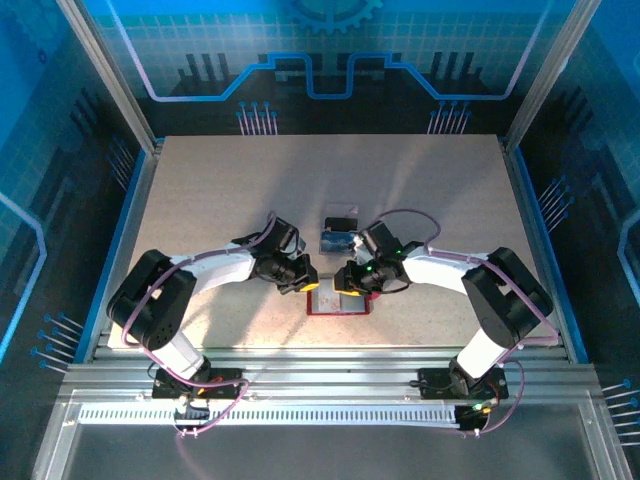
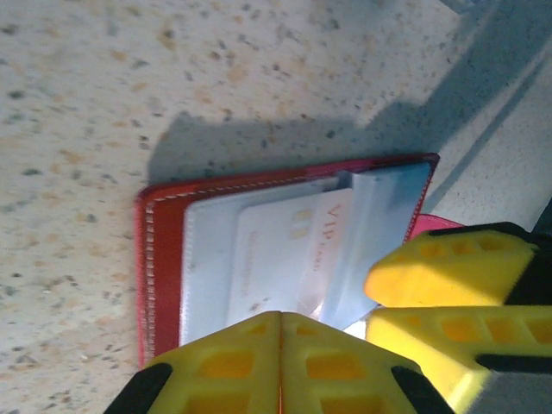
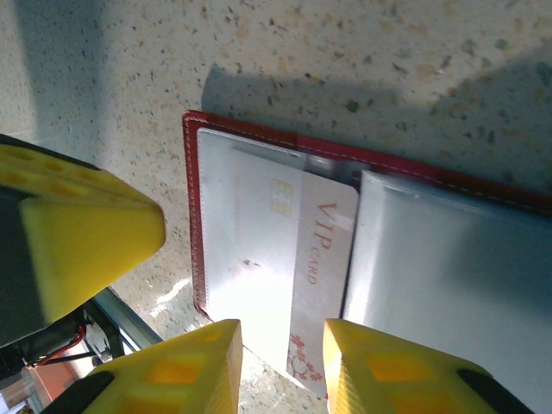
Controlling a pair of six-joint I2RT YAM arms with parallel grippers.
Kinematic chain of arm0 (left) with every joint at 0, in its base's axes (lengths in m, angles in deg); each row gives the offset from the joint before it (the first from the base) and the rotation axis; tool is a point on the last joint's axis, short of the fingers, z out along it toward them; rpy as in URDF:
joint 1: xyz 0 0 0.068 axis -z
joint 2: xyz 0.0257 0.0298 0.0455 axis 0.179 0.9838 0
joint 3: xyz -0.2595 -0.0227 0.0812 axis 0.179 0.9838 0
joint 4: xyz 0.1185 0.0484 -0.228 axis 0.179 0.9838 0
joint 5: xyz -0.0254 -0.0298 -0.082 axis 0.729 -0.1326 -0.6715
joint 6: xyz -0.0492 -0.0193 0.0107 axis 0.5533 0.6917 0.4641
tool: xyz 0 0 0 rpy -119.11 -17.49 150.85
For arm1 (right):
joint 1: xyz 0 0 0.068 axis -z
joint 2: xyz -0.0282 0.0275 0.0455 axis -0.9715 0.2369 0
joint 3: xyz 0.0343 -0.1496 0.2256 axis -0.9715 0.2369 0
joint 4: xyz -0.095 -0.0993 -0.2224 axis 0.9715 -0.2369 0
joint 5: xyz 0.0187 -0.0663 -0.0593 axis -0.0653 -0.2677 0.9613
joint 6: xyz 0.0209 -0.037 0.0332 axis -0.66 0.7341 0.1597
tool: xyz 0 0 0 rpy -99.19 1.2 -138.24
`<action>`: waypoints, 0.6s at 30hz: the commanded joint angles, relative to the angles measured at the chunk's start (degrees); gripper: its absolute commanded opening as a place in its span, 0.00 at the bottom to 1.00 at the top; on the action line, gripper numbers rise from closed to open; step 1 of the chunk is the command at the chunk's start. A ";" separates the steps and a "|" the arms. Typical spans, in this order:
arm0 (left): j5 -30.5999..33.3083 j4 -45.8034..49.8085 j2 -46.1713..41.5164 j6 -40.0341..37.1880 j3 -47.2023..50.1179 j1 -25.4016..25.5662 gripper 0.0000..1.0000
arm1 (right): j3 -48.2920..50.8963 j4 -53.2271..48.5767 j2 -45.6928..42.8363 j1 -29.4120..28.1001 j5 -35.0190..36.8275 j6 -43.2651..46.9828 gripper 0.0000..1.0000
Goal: Take the credit cards out of the card holder
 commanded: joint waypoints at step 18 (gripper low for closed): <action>3.94 3.59 5.06 -2.39 -0.14 1.91 0.05 | 2.29 3.69 2.16 1.16 -3.92 -0.61 0.31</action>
